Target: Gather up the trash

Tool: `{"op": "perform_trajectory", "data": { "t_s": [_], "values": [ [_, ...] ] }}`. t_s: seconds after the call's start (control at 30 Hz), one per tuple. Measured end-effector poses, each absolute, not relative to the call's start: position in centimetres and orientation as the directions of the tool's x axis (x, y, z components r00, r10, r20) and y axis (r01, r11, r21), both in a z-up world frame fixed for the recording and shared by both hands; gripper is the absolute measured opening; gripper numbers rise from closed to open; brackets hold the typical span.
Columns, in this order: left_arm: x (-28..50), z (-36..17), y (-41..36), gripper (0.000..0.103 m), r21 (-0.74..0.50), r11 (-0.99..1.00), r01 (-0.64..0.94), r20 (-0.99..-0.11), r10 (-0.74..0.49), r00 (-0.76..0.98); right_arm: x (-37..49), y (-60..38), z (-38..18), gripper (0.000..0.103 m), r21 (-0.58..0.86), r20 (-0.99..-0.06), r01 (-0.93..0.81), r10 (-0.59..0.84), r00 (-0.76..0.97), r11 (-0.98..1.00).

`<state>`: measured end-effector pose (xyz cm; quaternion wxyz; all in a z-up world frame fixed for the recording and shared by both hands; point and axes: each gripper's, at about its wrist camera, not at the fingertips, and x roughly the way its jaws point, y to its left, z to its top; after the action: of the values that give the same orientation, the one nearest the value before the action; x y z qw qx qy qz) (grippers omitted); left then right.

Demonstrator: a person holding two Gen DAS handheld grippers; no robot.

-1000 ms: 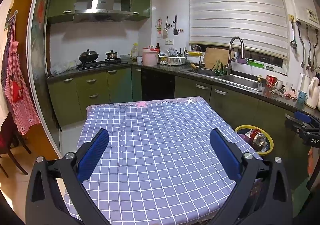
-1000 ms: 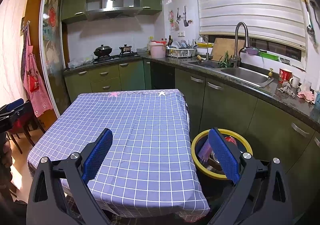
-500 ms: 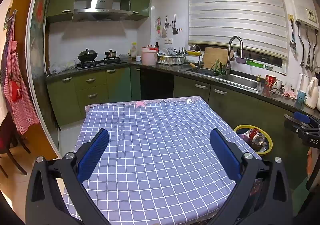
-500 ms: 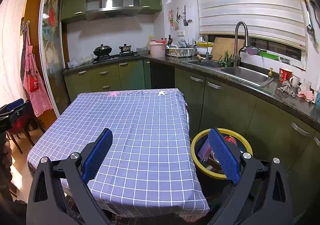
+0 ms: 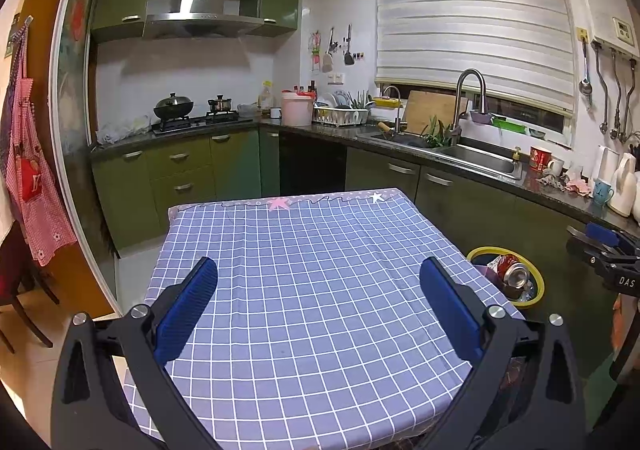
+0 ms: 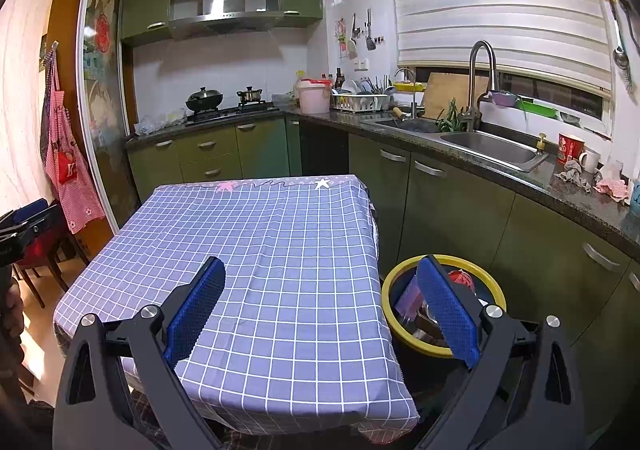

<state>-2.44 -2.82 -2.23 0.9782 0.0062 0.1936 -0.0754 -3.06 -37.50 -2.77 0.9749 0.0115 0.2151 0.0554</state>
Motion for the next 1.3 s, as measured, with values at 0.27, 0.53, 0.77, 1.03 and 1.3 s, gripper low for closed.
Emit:
{"op": "perform_trajectory", "data": {
  "t_s": [0.27,0.53,0.77,1.03,1.3],
  "values": [
    [-2.32,-2.35,-3.00,0.096,-0.014,0.988,0.154,-0.391,-0.148,0.909,-3.03,-37.43,-2.84,0.095,0.046,-0.419,-0.103,0.113,0.901,0.994],
    [-2.30,-2.53,-3.21,0.096,-0.013,0.988,0.157,-0.396,-0.149,0.906,-2.96,-37.32,-3.03,0.095,0.047,-0.421,-0.102,0.112,0.900,0.994],
    [-2.20,-2.70,-3.48,0.096,-0.015,0.987,0.160,-0.405,-0.152,0.901,-2.92,-37.33,-2.99,0.095,0.046,-0.421,-0.101,0.111,0.900,0.994],
    [-1.88,-2.79,-3.54,0.096,-0.025,0.986,0.165,-0.411,-0.160,0.897,-2.81,-37.24,-3.32,0.095,0.046,-0.425,-0.101,0.111,0.899,0.994],
    [-1.71,-2.97,-3.58,0.096,-0.018,0.989,0.149,-0.404,-0.143,0.904,-2.75,-37.19,-3.55,0.095,0.046,-0.428,-0.098,0.108,0.897,0.994]
  ]
}}
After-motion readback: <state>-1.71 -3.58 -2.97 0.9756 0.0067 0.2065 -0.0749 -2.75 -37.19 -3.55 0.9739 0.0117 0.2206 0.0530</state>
